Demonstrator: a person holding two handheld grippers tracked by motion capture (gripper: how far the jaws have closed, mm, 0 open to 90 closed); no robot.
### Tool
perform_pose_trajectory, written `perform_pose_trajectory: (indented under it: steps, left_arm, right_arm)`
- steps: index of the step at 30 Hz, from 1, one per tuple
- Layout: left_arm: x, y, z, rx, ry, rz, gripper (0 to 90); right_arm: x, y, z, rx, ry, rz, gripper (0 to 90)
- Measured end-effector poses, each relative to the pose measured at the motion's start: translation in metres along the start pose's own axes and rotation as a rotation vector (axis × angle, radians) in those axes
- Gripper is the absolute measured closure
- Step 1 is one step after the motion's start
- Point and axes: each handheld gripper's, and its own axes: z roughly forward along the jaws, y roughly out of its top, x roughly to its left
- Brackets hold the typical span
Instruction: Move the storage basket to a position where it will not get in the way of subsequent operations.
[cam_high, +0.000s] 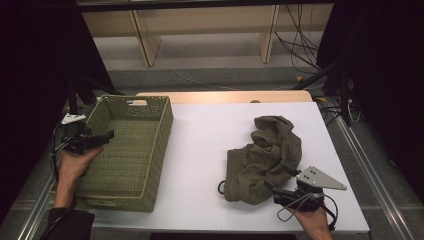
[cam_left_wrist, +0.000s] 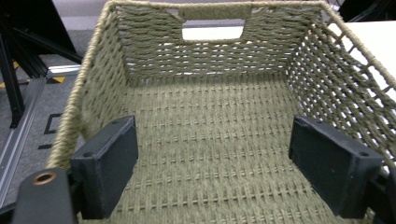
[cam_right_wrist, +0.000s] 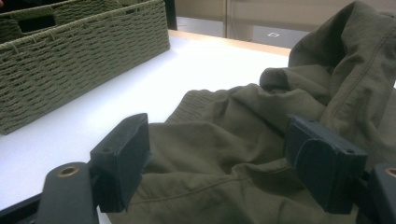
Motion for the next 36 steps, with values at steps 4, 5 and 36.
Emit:
perform_pose_trajectory:
  steps: [4,5,36]
  left_arm:
    - [0.002,-0.003,0.001,0.02,0.016,0.013,15.7]
    - [0.004,-0.003,0.001,0.027,0.025,0.019,15.7]
    - [0.053,-0.016,-0.017,0.292,0.205,-0.018,72.2]
  right_arm:
    - [0.001,0.001,0.0,-0.001,-0.004,-0.004,24.1]
    - [0.002,0.001,0.001,-0.001,-0.002,-0.006,24.1]
    - [0.006,0.002,0.001,0.009,-0.003,-0.026,24.2]
